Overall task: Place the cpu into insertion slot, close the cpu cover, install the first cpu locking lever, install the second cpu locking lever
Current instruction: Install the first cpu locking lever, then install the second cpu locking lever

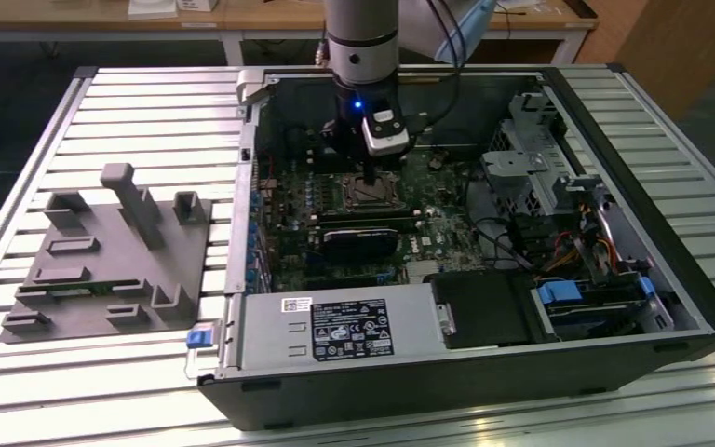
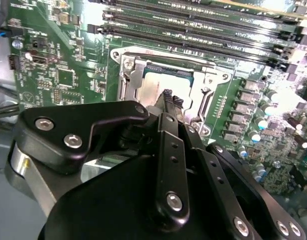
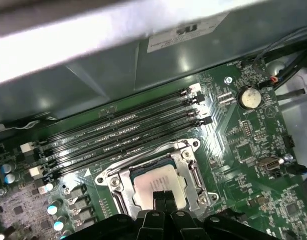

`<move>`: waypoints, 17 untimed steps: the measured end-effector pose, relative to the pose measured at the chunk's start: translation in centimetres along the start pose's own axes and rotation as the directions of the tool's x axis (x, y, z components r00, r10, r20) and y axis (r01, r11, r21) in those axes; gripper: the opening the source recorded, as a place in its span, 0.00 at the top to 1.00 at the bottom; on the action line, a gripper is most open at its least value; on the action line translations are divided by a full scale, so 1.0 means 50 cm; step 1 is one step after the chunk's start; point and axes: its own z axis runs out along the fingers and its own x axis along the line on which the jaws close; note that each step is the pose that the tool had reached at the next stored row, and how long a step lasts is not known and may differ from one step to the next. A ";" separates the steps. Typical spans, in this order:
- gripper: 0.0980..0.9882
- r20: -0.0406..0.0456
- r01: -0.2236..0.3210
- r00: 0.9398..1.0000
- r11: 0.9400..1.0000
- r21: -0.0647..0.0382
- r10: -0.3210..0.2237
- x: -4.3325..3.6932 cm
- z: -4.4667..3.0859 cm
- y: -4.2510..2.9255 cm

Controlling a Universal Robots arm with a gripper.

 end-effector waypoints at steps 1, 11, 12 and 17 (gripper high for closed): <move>0.99 0.000 0.000 1.000 1.000 0.000 0.000 -0.001 -0.005 0.000; 0.99 0.000 0.000 1.000 1.000 0.000 0.000 -0.002 -0.019 0.000; 0.99 0.000 0.000 1.000 1.000 0.000 0.000 -0.002 -0.019 0.000; 0.99 0.000 0.000 1.000 1.000 0.000 0.000 -0.004 -0.018 -0.004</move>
